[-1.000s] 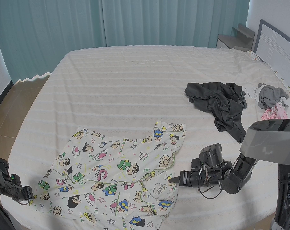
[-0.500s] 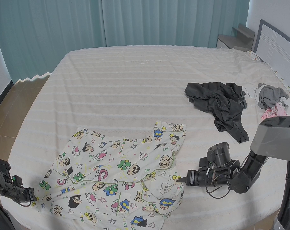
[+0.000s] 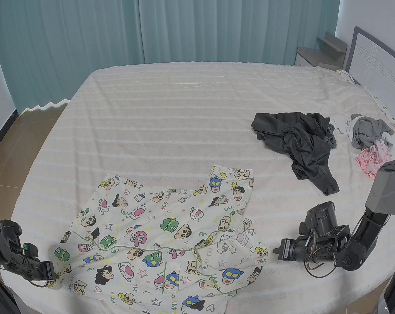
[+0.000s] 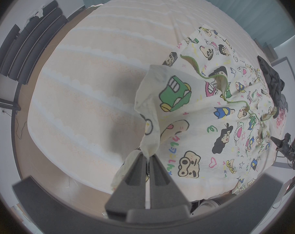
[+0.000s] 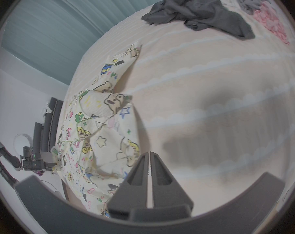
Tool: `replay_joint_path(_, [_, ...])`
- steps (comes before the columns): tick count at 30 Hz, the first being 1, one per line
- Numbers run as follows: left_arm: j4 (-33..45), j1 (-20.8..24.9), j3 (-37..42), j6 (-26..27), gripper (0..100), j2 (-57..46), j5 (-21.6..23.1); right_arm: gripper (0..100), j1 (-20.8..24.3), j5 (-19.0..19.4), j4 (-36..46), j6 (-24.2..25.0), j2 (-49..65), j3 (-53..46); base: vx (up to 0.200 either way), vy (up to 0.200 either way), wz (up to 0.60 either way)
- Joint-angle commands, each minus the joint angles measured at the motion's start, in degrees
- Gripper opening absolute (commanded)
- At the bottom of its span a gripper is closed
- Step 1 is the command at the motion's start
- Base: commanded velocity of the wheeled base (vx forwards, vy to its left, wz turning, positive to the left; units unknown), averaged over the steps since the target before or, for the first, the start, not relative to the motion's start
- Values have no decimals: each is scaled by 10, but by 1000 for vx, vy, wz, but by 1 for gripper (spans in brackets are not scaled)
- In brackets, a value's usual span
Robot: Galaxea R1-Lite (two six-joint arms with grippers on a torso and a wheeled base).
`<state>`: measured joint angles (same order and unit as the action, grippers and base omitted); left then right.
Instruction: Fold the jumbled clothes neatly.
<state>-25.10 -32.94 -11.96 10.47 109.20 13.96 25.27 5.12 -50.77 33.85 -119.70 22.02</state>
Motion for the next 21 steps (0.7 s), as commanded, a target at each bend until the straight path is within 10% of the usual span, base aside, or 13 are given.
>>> replay_joint_path(1, [0,6,7,0,0,-13,0,0,-8,-14,0,-2,19,-23,0,0,0])
replay_joint_path(21, [-3,9,8,-5,0,-28,12,0,-9,-16,-89,-9,11,-76,0,0,0])
